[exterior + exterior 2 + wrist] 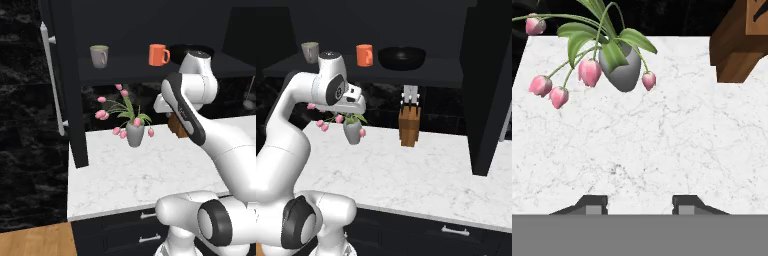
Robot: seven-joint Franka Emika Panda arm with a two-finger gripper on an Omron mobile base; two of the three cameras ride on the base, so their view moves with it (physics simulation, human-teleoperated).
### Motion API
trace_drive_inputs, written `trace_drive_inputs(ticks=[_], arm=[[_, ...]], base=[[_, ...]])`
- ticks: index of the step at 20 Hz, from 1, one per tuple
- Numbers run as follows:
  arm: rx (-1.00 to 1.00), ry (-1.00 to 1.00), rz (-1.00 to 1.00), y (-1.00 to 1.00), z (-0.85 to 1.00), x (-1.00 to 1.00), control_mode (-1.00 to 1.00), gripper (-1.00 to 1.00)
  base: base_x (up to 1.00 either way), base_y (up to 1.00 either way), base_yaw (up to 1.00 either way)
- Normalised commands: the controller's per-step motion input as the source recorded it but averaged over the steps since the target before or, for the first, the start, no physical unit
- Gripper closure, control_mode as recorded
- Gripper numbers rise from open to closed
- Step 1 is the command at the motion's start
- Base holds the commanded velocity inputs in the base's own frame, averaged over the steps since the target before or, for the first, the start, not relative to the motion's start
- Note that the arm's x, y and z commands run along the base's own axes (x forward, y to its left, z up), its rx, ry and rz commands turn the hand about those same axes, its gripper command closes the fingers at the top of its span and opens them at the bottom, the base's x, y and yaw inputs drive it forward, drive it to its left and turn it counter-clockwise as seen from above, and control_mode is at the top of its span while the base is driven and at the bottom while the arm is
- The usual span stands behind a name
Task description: Gather all objects into one cabinet and sort the glasses and bowls to opposite sides.
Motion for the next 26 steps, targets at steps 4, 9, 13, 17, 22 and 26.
trace_drive_inputs(ticks=[4,9,13,17,22,26], arm=[[0.00,0.00,0.00,0.00,0.00,0.00,1.00,-1.00],[0.00,0.00,0.00,0.00,0.00,0.00,1.00,-1.00],[0.00,0.00,0.00,0.00,0.00,0.00,1.00,-1.00],[0.00,0.00,0.00,0.00,0.00,0.00,1.00,-1.00],[0.00,0.00,0.00,0.00,0.00,0.00,1.00,-1.00],[0.00,0.00,0.00,0.00,0.00,0.00,1.00,-1.00]], base=[[-0.01,0.00,0.00],[-0.42,-0.04,0.00],[-0.91,-0.15,0.00],[-1.00,-0.17,0.00],[-0.65,-0.15,-0.19],[-0.23,-0.15,-0.39]])
